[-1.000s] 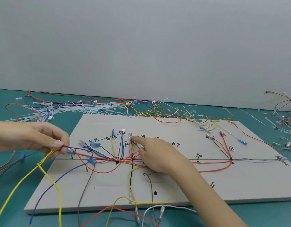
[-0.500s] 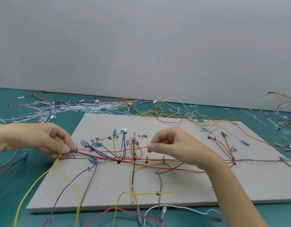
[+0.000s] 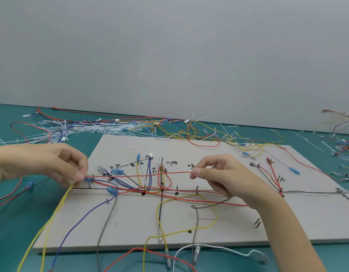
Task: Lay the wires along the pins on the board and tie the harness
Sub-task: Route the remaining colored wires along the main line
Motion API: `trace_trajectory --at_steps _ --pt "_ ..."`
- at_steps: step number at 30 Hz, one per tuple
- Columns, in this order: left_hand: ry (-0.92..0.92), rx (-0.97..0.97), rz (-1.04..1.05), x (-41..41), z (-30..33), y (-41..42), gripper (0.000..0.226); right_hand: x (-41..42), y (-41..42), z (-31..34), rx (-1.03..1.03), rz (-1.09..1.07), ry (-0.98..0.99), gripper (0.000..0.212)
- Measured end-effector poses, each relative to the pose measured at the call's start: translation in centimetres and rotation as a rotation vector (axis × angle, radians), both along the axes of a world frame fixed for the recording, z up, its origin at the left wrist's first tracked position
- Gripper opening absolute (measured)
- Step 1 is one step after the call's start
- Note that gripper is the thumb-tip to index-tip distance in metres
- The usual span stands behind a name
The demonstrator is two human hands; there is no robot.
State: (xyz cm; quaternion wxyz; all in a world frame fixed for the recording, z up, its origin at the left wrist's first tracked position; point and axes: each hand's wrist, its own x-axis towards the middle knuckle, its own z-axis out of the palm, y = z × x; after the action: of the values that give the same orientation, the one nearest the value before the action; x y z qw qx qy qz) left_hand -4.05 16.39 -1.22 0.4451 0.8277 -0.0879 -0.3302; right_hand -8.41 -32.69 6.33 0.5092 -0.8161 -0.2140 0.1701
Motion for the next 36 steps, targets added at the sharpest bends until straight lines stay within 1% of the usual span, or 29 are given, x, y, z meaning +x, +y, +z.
trace_trajectory --at_steps 3,6,12,16,21,25,31,36 --pt "0.035 -0.047 -0.015 0.2 -0.2 -0.2 0.028 -0.3 0.1 -0.2 -0.01 0.015 0.04 0.017" --pt "0.068 0.009 -0.004 -0.4 0.2 -2.1 0.035 -0.3 0.4 -0.6 -0.054 0.017 0.037 0.016" --pt "-0.037 0.199 0.021 -2.8 2.6 -5.9 0.052 -0.4 0.8 -1.0 -0.124 0.019 0.044 0.017" --pt "-0.118 0.198 0.06 -3.4 3.5 -6.6 0.062 -0.4 1.0 -1.0 -0.12 0.01 0.05 0.018" --pt "-0.113 0.205 0.111 -3.8 4.0 -6.7 0.056 -0.4 1.0 -1.0 -0.105 -0.001 0.044 0.017" --pt "-0.154 0.193 0.158 -3.9 4.0 -7.1 0.059 -0.4 1.0 -1.0 -0.091 -0.005 0.039 0.017" --pt "-0.18 0.182 0.193 -4.1 4.2 -7.4 0.06 -0.3 1.0 -1.1 -0.127 -0.013 0.036 0.018" --pt "-0.23 0.172 0.232 -4.2 4.0 -7.3 0.057 -0.3 0.8 -1.2 -0.151 -0.036 0.054 0.016"
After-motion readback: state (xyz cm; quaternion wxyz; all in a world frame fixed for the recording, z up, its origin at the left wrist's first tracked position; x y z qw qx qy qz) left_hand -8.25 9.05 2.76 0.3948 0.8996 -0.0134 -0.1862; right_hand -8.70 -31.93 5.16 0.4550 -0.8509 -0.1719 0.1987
